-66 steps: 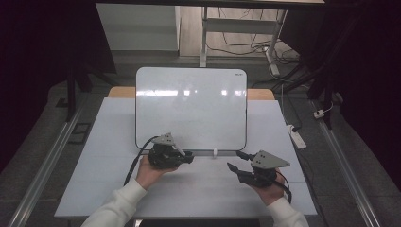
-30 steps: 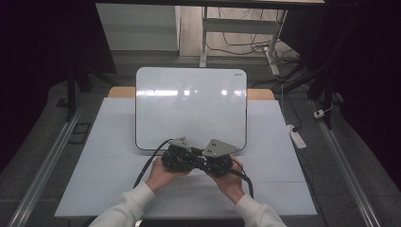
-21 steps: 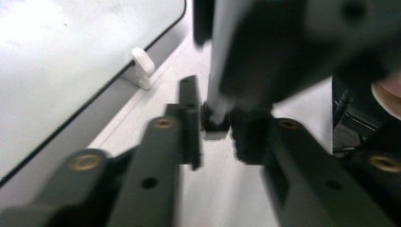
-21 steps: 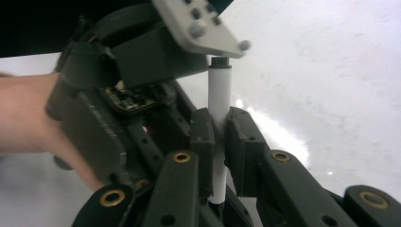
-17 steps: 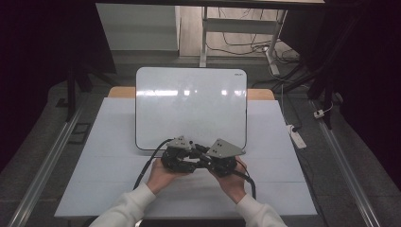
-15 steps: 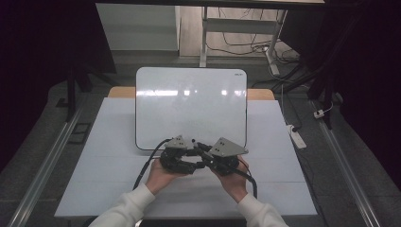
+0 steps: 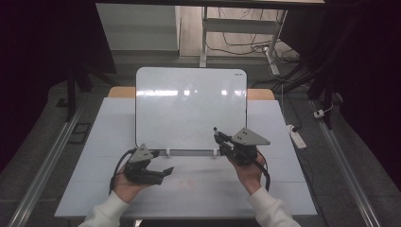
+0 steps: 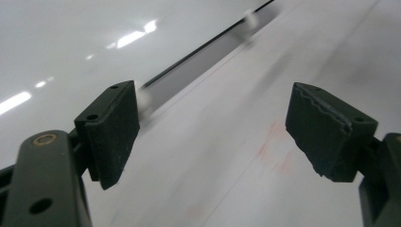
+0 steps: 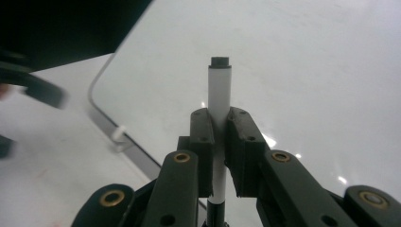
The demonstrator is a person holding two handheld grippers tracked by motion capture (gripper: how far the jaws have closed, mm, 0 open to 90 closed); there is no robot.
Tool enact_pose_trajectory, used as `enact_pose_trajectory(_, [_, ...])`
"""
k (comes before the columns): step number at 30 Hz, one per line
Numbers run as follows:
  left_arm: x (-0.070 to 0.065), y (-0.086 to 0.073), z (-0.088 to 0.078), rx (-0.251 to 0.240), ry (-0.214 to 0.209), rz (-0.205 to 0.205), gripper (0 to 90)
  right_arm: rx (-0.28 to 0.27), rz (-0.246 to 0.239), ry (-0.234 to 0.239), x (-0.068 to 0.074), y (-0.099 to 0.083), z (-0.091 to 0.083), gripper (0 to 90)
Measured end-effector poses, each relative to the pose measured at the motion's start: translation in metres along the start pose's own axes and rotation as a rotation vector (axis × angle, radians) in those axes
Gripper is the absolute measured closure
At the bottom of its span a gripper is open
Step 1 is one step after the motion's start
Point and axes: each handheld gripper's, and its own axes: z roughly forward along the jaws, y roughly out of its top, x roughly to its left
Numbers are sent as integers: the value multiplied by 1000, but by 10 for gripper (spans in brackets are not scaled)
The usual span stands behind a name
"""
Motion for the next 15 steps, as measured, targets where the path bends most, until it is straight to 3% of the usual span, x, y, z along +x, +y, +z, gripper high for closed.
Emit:
enact_pose_trajectory(7, [17, -36, -28, 33, 120, -51, 199, 22, 49, -72, -22, -5, 0, 809])
enact_pose_trajectory(11, [25, -42, -34, 43, 139, -68, 200, 43, 51, -112, -29, -6, 0, 809])
enact_pose_trajectory(15, [29, -44, -33, 66, 159, -60, 201, 69, 67, -157, -38, -6, 0, 809])
